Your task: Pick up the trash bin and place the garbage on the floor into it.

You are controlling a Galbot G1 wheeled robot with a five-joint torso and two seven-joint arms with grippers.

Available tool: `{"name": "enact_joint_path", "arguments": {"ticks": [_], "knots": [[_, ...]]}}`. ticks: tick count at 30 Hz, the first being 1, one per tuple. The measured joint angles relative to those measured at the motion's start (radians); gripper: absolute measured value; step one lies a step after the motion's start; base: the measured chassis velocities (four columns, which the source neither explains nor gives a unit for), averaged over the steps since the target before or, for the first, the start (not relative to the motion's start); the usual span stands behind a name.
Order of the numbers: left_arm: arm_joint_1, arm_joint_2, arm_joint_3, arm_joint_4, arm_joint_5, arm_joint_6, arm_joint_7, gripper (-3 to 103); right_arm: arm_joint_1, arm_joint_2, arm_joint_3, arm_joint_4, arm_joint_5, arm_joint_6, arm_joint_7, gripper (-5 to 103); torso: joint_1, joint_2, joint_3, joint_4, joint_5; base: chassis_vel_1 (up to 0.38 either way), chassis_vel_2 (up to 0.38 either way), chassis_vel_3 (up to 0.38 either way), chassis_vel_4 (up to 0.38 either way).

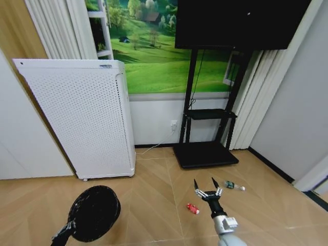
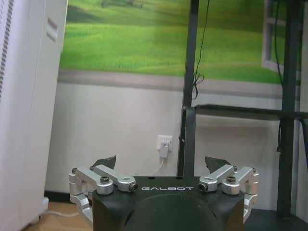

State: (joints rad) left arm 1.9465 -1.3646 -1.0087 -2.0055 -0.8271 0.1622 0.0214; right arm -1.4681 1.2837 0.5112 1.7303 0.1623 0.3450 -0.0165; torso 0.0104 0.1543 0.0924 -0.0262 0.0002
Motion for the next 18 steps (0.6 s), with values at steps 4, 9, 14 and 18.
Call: {"name": "enact_joint_path", "arguments": {"ticks": [4, 9, 14, 18], "knots": [[0.007, 0.022, -0.053, 0.014, -0.022, 0.001, -0.011, 4, 0.1, -0.068, -0.046, -0.163, -0.013, 0.004, -0.001, 100, 0.0, 0.0, 0.0, -0.0002, 0.0002, -0.052, -0.022, 0.039, 0.022], [0.003, 0.008, -0.074, 0.014, 0.025, -0.013, -0.01, 4, 0.246, -0.062, -0.078, -0.382, -0.132, 0.119, -0.001, 100, 0.0, 0.0, 0.0, 0.0, 0.0001, 0.0, 0.0, 0.0, 0.0], [0.006, -0.004, -0.075, 0.0, 0.045, -0.017, -0.003, 4, 0.301, -0.068, -0.11, -0.432, -0.148, 0.108, 0.014, 100, 0.0, 0.0, 0.0, 0.0002, -0.0001, 0.0, 0.0, 0.0, 0.0], [-0.008, -0.004, -0.076, -0.003, 0.069, -0.037, 0.0, 4, 0.361, -0.151, -0.205, -0.509, -0.064, 0.008, -0.103, 100, 0.0, 0.0, 0.0, -0.0006, -0.0006, 0.0, 0.0, 0.0, 0.0]]}}
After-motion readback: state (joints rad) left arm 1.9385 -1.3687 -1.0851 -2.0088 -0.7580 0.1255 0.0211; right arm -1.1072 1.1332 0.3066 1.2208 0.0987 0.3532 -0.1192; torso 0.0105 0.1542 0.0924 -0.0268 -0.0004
